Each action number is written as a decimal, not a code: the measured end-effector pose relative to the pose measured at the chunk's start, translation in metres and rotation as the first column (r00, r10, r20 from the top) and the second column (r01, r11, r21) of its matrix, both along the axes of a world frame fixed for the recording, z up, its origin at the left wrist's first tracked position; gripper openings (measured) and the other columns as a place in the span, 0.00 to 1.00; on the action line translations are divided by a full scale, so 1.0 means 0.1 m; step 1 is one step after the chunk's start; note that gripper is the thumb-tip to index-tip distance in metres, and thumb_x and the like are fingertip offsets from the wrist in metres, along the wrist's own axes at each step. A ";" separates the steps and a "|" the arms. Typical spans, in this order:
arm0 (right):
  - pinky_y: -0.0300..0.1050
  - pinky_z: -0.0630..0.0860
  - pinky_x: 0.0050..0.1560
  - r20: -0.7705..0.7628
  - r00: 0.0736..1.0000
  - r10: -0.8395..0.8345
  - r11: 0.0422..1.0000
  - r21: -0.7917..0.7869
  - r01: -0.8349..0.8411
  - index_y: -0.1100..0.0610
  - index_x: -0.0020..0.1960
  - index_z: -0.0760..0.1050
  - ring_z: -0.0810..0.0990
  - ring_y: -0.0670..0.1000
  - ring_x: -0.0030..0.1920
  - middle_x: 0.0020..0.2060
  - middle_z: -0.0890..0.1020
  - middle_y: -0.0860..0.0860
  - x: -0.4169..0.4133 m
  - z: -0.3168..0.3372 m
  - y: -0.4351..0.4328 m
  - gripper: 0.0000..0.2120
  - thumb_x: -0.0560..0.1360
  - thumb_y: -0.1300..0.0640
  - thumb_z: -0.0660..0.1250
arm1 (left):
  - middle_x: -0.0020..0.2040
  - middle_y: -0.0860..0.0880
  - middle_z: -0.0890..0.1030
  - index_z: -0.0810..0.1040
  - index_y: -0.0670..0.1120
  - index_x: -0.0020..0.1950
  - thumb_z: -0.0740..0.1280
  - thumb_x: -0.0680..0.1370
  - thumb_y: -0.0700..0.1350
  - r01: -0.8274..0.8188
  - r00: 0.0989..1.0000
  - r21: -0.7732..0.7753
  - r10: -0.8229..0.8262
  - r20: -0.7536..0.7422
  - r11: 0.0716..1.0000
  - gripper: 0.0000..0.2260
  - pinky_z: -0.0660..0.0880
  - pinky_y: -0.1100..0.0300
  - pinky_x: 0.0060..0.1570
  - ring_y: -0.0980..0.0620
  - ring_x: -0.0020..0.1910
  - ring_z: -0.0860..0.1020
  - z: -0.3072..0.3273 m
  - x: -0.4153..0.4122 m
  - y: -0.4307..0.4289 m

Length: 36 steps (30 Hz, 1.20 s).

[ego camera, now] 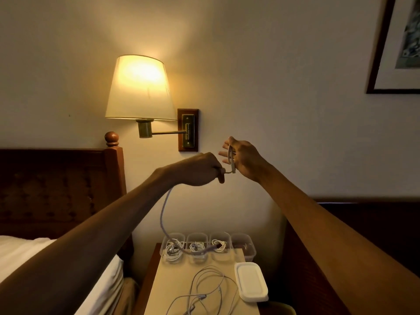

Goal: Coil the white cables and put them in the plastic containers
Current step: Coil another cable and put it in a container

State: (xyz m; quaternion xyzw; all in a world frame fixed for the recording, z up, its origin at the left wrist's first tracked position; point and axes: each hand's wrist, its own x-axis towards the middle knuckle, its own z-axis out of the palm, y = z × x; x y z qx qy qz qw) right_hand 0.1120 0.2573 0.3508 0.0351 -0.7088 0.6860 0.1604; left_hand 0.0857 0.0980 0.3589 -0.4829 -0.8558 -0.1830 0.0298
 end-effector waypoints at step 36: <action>0.49 0.73 0.66 -0.037 0.983 0.179 0.946 -0.269 -0.182 0.67 0.75 0.57 0.76 0.59 0.65 0.71 0.69 0.62 -0.12 -0.09 -0.33 0.28 0.84 0.47 0.47 | 0.39 0.55 0.75 0.75 0.42 0.66 0.61 0.82 0.37 -0.010 0.996 0.055 0.005 0.090 0.998 0.13 0.69 0.70 0.27 0.59 0.26 0.71 -0.37 -0.22 -0.25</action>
